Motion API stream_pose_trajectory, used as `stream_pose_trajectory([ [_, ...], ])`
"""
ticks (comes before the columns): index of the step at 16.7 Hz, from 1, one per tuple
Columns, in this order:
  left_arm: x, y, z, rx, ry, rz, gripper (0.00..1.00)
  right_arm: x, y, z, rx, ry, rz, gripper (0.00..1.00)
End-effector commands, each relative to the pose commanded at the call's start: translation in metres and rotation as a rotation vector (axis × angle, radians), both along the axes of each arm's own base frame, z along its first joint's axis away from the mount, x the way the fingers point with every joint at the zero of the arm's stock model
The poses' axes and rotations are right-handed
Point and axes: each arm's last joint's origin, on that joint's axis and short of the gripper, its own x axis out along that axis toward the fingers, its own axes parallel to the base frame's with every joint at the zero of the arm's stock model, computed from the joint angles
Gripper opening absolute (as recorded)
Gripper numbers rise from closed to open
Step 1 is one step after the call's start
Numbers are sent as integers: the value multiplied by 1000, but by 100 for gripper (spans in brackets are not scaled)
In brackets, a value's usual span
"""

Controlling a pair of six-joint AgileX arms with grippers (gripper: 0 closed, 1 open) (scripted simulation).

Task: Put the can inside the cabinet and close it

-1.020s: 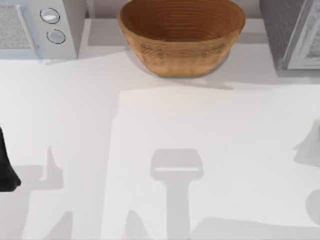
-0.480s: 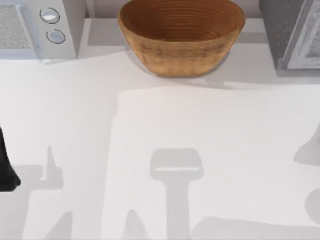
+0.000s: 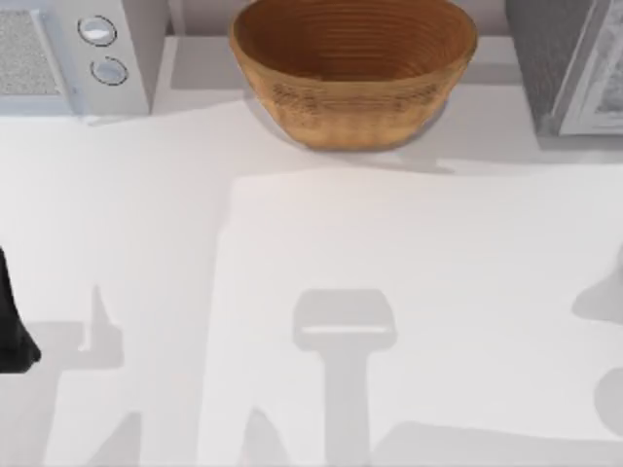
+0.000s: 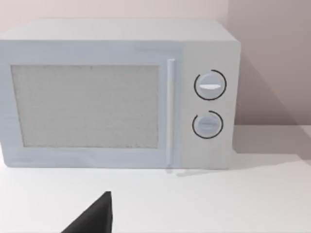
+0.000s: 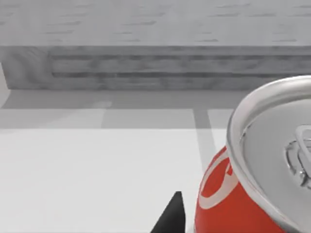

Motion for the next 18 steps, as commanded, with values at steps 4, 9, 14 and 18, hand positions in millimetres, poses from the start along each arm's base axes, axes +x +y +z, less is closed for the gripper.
stream_pose_trajectory([
  [4, 0, 0, 0, 0, 0, 0, 100, 0, 0, 0, 0, 0, 0, 0],
  [9, 0, 0, 0, 0, 0, 0, 100, 0, 0, 0, 2, 1, -1, 0],
  [14, 0, 0, 0, 0, 0, 0, 100, 8, -3, 23, 1, 1, -1, 0],
  [18, 0, 0, 0, 0, 0, 0, 100, 15, -5, 60, 1, 1, -1, 0],
])
